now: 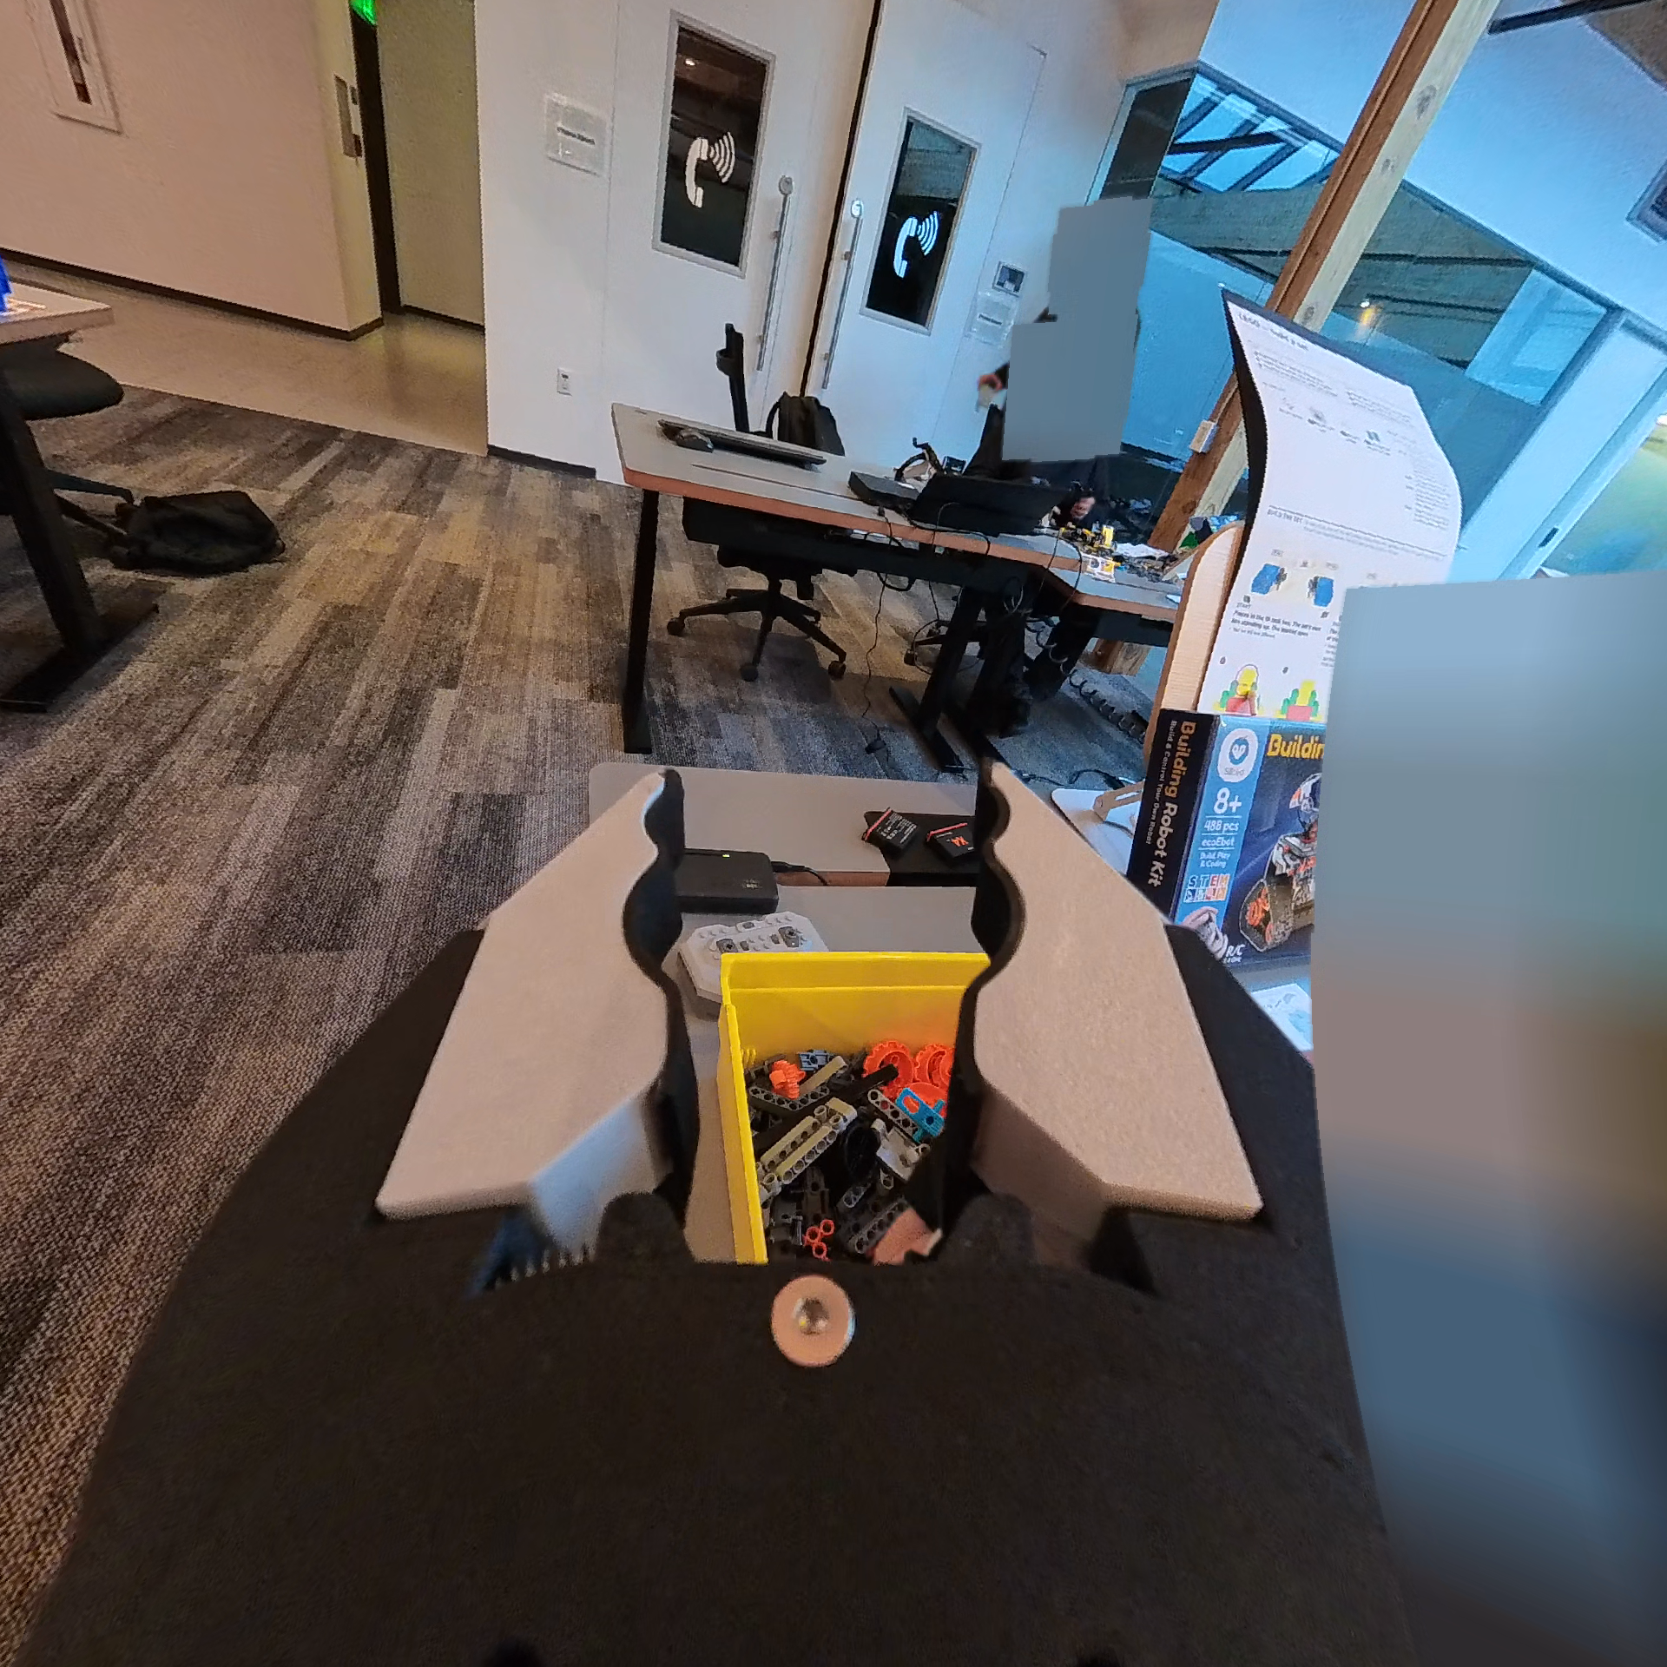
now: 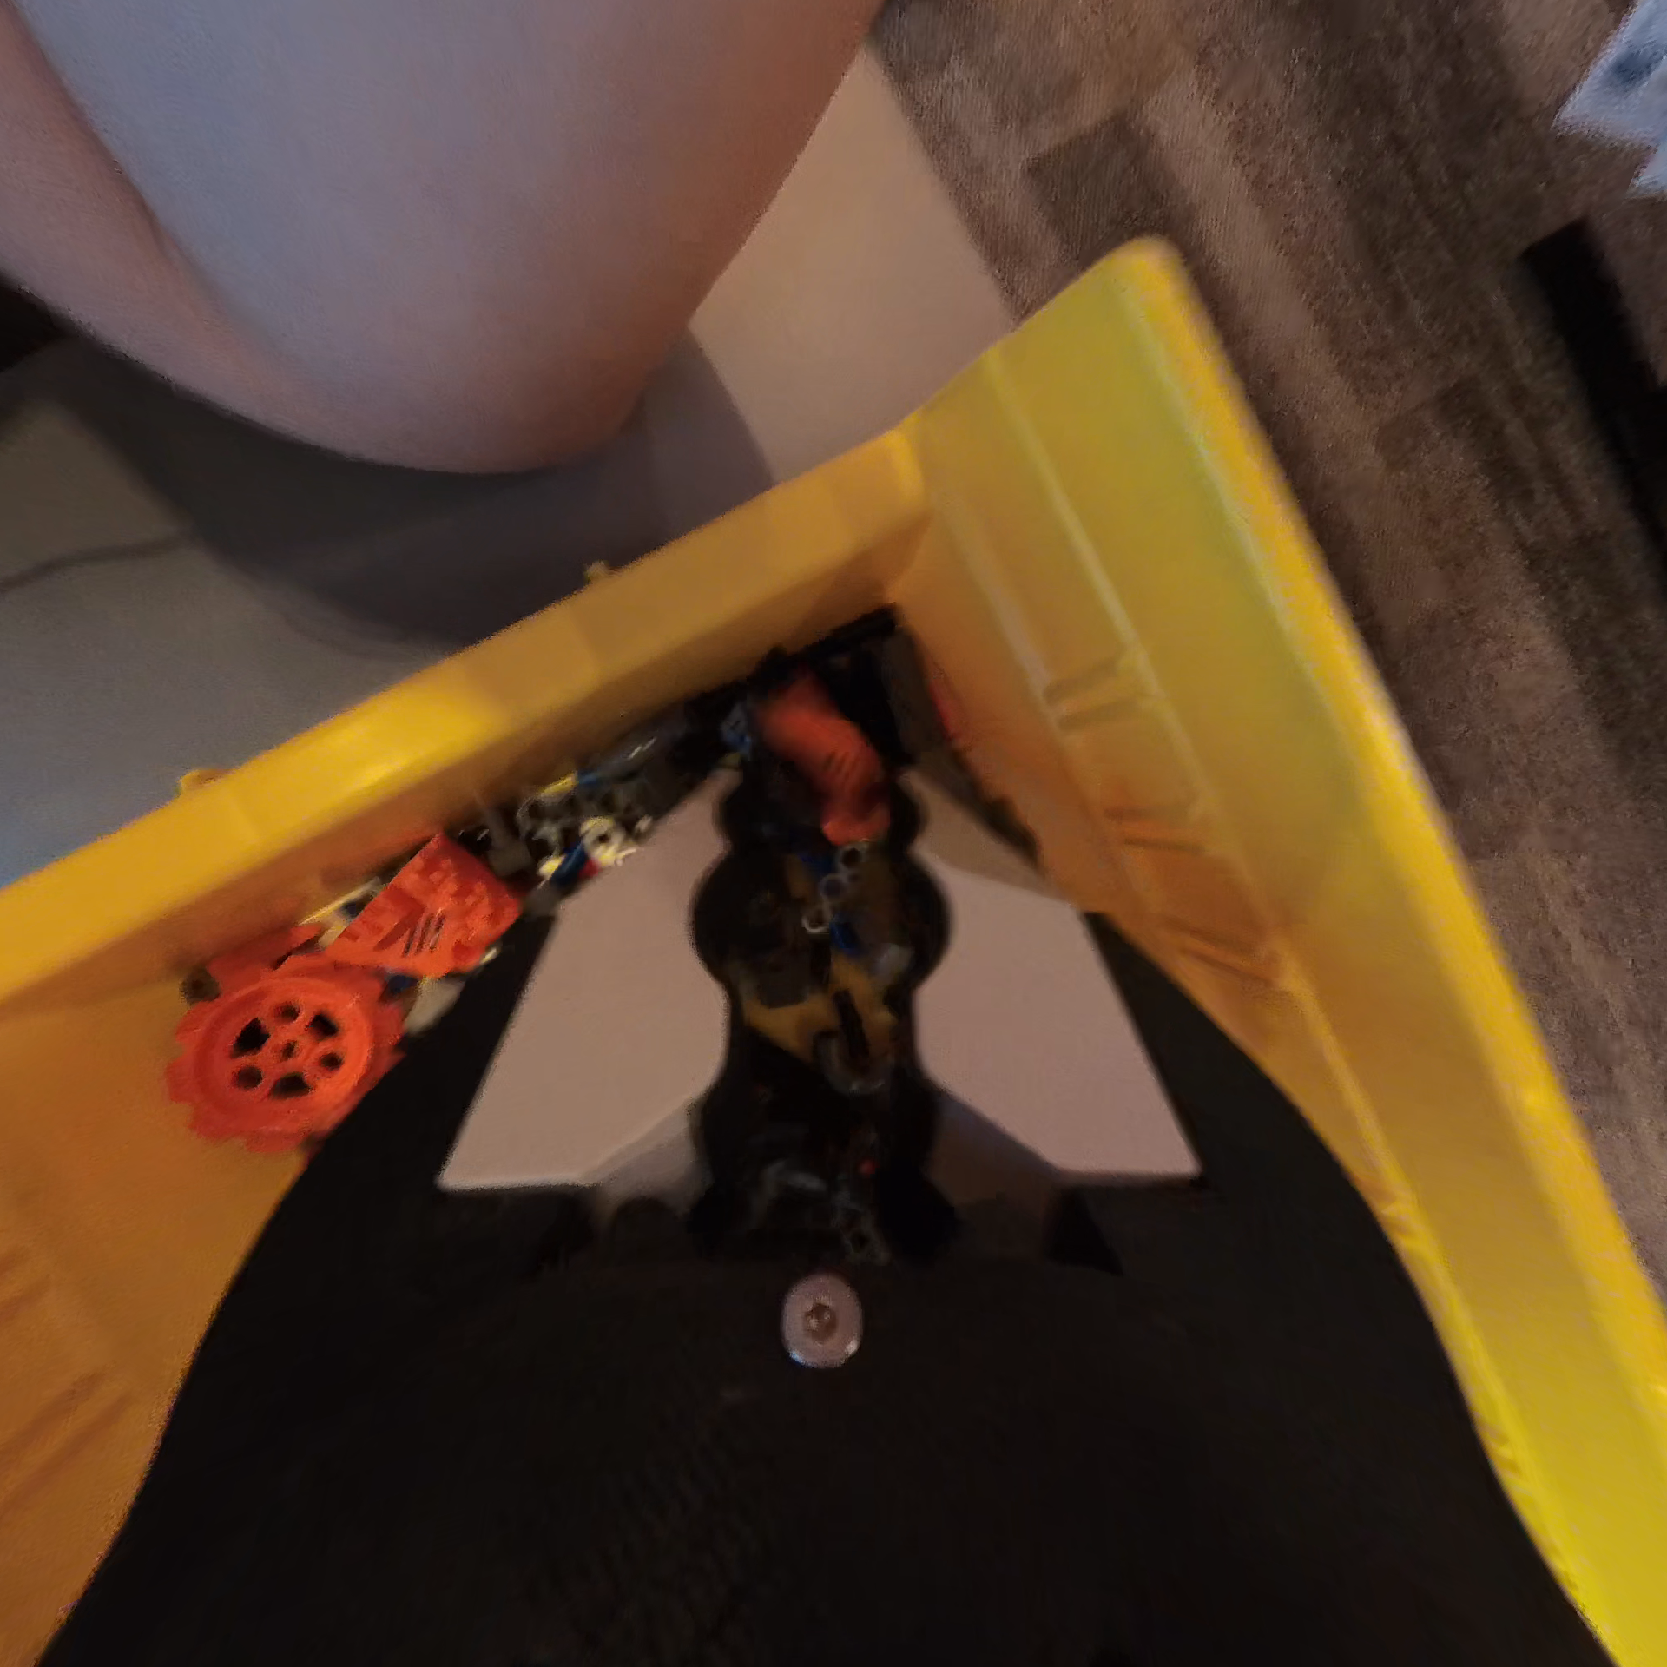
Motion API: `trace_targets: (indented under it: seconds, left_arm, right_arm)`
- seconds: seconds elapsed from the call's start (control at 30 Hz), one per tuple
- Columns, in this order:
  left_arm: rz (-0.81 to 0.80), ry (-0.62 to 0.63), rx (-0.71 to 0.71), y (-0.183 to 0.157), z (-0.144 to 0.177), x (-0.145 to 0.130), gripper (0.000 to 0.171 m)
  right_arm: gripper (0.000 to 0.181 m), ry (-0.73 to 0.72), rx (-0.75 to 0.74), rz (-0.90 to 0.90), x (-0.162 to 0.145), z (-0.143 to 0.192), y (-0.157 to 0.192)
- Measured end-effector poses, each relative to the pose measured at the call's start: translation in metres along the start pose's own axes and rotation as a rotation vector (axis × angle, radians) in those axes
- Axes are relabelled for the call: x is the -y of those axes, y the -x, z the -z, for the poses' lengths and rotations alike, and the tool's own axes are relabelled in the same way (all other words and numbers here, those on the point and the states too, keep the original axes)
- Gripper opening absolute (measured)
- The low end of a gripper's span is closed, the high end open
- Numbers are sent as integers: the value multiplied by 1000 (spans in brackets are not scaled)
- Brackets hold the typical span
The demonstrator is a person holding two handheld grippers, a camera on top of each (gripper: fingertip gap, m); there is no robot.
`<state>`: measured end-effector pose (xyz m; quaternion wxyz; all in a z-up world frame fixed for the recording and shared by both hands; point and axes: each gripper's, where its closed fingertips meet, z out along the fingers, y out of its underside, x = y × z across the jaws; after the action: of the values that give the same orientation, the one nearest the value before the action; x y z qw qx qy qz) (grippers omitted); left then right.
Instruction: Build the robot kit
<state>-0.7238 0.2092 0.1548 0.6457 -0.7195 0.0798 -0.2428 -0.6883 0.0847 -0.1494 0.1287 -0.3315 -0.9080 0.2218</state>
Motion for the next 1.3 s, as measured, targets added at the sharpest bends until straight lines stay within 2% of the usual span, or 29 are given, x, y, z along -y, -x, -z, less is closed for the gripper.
trace_targets:
  seconds: [0.03,0.07,0.27,0.5,0.57,0.63,0.7,0.77,0.83,0.97,1.17,1.3]
  left_arm:
    - [0,2,-1,0,0,0,62]
    - [1,3,-4,-1,0,0,62]
    - [19,-17,-16,1,3,3,59]
    - [29,-25,-18,4,6,4,58]
    - [32,-24,-17,5,7,4,59]
    - [33,-22,-16,5,7,3,58]
    - [34,-28,-13,6,8,4,58]
    - [34,-31,-9,7,9,5,58]
    - [33,-36,-5,8,10,6,58]
    - [32,-38,2,8,10,7,57]
    - [11,-19,4,3,4,4,57]
    - [1,-12,10,2,3,4,57]
  right_arm:
    - [19,76,40,-6,-12,0,7]
    - [20,117,51,-16,-19,-1,12]
    - [18,147,129,-108,-35,14,37]
    - [19,200,339,-231,-47,39,76]
    - [36,136,339,-251,-39,41,70]
    - [38,-7,327,-289,-18,45,55]
    - [38,-108,216,-267,-6,47,28]
    - [44,-101,84,-191,-12,46,4]
    - [44,-69,34,-152,-18,41,-6]
    - [32,-119,161,-136,-3,28,13]
    - [32,-165,184,-56,12,6,16]
    - [29,-112,210,27,11,-3,25]
